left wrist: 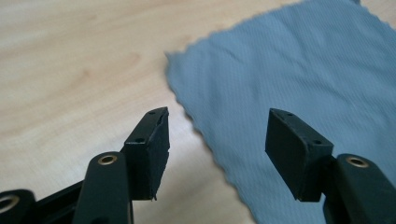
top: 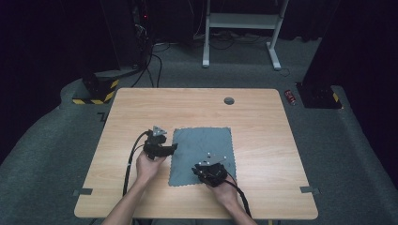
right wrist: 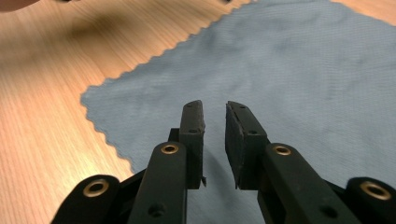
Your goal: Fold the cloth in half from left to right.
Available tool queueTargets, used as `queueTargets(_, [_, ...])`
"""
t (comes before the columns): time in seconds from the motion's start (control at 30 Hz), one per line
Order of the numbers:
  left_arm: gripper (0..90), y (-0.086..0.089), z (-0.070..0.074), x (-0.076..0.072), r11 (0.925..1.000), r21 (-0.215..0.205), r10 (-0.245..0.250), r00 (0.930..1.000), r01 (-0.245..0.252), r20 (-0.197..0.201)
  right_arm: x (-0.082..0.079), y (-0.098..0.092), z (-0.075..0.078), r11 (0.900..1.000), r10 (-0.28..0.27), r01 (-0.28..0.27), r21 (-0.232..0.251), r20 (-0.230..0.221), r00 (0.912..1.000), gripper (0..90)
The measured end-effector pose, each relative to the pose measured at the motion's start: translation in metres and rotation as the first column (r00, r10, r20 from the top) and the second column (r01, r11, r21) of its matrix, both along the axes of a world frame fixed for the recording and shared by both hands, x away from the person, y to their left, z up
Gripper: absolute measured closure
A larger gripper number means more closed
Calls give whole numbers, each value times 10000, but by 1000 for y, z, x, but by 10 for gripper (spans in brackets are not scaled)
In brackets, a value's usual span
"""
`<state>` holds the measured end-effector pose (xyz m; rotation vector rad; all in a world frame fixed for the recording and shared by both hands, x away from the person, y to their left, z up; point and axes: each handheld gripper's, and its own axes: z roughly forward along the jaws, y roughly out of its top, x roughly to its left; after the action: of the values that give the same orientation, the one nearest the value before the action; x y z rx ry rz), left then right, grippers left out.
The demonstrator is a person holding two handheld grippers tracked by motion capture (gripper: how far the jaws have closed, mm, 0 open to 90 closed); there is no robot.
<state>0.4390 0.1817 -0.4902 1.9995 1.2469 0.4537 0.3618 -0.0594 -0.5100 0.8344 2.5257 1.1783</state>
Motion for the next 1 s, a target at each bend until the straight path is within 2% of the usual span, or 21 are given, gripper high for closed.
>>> queueTargets(0.07, [404,2,5,10,9999,-157,20,10000,-21,-29,0,9,-3,9999,148,-148,-12,-3,9999,779])
queueTargets(0.1, [395,2,5,10,9999,-157,20,10000,-21,-29,0,9,-3,9999,148,-148,-12,-3,9999,779])
queueTargets(0.17, [394,2,6,16,10000,10,48,10000,-47,-88,0,15,-4,9996,288,-288,20,-19,9996,788])
queueTargets(0.2, [402,2,5,20,9996,-106,244,9997,-243,83,1,20,-5,9990,442,-442,46,-32,9990,797])
queueTargets(0.23, [411,4,4,22,9993,-204,318,9995,-318,19,0,22,-5,9989,478,-478,30,-21,9989,797])
queueTargets(0.3, [412,6,-2,27,9983,-327,479,9986,-486,-232,-1,26,-5,9982,595,-595,-16,25,9982,797])
queueTargets(0.37, [412,7,-5,29,9979,-280,577,9976,-588,-382,-1,28,-5,9981,618,-618,12,-9,9981,797])
queueTargets(0.4, [417,8,-10,33,9965,-256,780,9955,-794,-547,-1,30,-4,9973,731,-731,-9,36,9973,797])
queueTargets(0.53, [457,11,-12,37,9942,-537,913,9950,-934,-407,-4,36,-3,9966,823,-823,28,-5,9966,797])
queueTargets(0.6, [440,6,-6,42,9979,-150,620,9966,-629,-543,-6,41,-4,9957,925,-925,0,-66,9957,796])
queueTargets(0.7, [439,-1,2,46,9991,216,378,9985,-370,-391,-10,49,-6,9927,1202,-1203,-105,-79,9927,795])
queueTargets(0.77, [443,-2,3,48,9989,240,417,9988,-411,-250,-11,51,-7,9907,1358,-1358,-123,-12,9907,795])
queueTargets(0.8, [443,-3,3,50,9987,266,452,9986,-445,-263,-12,54,-7,9897,1425,-1425,-143,-16,9898,794])
queueTargets(0.83, [440,-5,2,55,9982,430,445,9980,-426,-447,-16,60,-8,9875,1570,-1571,-135,-61,9876,790])
queueTargets(0.93, [449,-8,-1,60,9971,643,429,9982,-402,-412,-20,66,-10,9842,1762,-1763,-166,-81,9843,779])
queueTargets(1.0, [474,-8,-3,62,9975,546,474,9981,-453,-388,-23,69,-11,9818,1890,-1891,-184,-98,9819,767])
